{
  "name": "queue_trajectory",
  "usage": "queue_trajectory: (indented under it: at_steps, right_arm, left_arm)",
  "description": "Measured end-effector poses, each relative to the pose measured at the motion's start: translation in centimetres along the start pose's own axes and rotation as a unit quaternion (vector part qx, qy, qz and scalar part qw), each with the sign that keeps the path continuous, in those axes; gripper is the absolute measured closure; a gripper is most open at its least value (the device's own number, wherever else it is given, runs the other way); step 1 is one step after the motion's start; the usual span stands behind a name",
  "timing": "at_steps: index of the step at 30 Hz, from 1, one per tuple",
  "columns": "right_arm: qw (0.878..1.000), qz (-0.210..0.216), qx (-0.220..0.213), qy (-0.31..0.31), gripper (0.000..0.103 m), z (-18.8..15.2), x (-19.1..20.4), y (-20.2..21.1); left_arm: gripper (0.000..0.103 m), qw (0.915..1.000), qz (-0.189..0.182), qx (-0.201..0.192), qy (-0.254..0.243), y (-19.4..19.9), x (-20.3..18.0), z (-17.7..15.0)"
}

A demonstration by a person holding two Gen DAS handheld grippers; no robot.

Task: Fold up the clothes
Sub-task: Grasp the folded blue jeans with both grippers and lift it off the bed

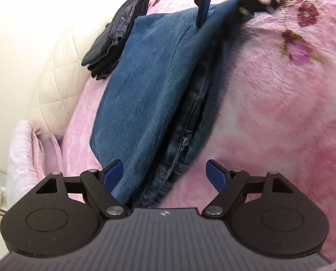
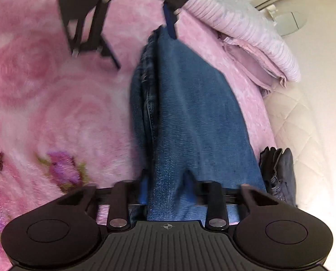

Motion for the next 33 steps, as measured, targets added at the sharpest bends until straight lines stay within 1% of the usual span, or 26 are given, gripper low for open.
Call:
queue_trajectory:
  at_steps: [1,5,8,9,10,12,14,15,16,18,20,21,22,23,24,25,26,30,32,33]
  right_arm:
    - [1.000,0.007,-0.006,-0.013,0.083,-0.2,-0.9,0.3]
    - [1.000,0.009,-0.019,-0.021,0.084,0.4,-3.8,2.1]
    - [0.999,0.002,-0.017,-0.027,0.084,0.3,-5.1,3.3]
    - [0.999,-0.001,-0.017,-0.028,0.084,0.2,-5.5,3.7]
    - [1.000,-0.001,-0.014,-0.027,0.084,-0.1,-5.6,3.8]
    - [1.000,0.008,-0.013,-0.026,0.084,-0.7,-5.4,3.7]
    - [0.999,0.020,-0.015,-0.025,0.084,-1.2,-4.4,3.5]
    - [0.999,0.024,-0.017,-0.026,0.084,-1.5,-3.8,3.4]
    - [0.999,0.018,-0.013,-0.024,0.084,-1.7,-3.0,3.4]
    - [1.000,-0.009,-0.007,-0.019,0.082,-1.9,-1.3,3.7]
    - [0.999,-0.039,-0.018,-0.017,0.079,-1.7,0.3,4.4]
    - [0.998,-0.054,-0.027,-0.017,0.071,-1.6,1.0,4.7]
    - [0.997,-0.059,-0.045,-0.017,0.055,-1.2,1.7,5.1]
    - [0.996,-0.064,-0.056,-0.014,0.046,-1.0,2.2,5.0]
    - [0.995,-0.071,-0.064,-0.003,0.033,-0.6,2.8,4.6]
    - [0.995,-0.078,-0.061,0.013,0.030,-0.3,3.2,3.9]
    - [0.994,-0.089,-0.051,0.029,0.029,0.0,3.5,2.9]
    - [0.996,-0.089,-0.005,0.024,0.029,0.8,2.1,-0.9]
    - [0.995,-0.091,0.019,0.032,0.030,0.3,1.3,-2.5]
    - [0.995,-0.089,0.018,0.033,0.031,0.0,0.8,-2.7]
  left_arm:
    - [0.025,1.0000,0.006,-0.001,-0.006,-0.2,-0.1,0.2]
    - [0.025,0.9990,0.030,-0.005,-0.033,-1.7,-0.1,1.3]
    - [0.025,0.9963,0.053,-0.002,-0.068,-3.2,-0.1,1.5]
    - [0.028,0.9951,0.058,0.004,-0.080,-3.8,-0.2,1.4]
    - [0.031,0.9953,0.053,0.012,-0.080,-4.2,0.0,1.3]
    - [0.042,0.9976,0.030,0.026,-0.056,-4.8,0.7,1.1]
    - [0.050,0.9993,0.008,0.033,-0.017,-4.9,1.5,1.2]
    - [0.052,0.9994,0.002,0.033,-0.005,-4.8,1.6,1.2]
    - [0.053,0.9994,0.000,0.033,0.001,-4.8,1.7,1.3]
    - [0.054,0.9993,-0.005,0.034,0.011,-4.8,1.9,1.3]
    - [0.054,0.9992,-0.013,0.034,0.018,-4.9,2.1,1.3]
    - [0.054,0.9991,-0.016,0.034,0.020,-4.9,2.3,1.3]
    - [0.054,0.9990,-0.018,0.035,0.020,-5.1,2.5,1.2]
    - [0.054,0.9990,-0.021,0.035,0.020,-5.2,2.7,1.2]
    - [0.054,0.9989,-0.024,0.035,0.021,-5.3,2.9,1.2]
    - [0.054,0.9988,-0.026,0.036,0.021,-5.2,2.9,1.1]
    - [0.054,0.9987,-0.028,0.036,0.022,-5.0,2.8,1.0]
    - [0.053,0.9987,-0.031,0.036,0.020,-4.6,2.7,0.9]
    - [0.053,0.9986,-0.031,0.038,0.017,-4.7,2.5,0.9]
    - [0.052,0.9987,-0.030,0.040,0.013,-4.7,2.4,0.9]
Point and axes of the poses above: each gripper's, at about its wrist camera, not at the fingertips, and y roughly against the way its jaws point, x to its left, z to its top, the point moved 1 cm from there along -y, roughly the way its jaws point, and after that the axes turned 7 degrees about y, right-handed, at the moved point
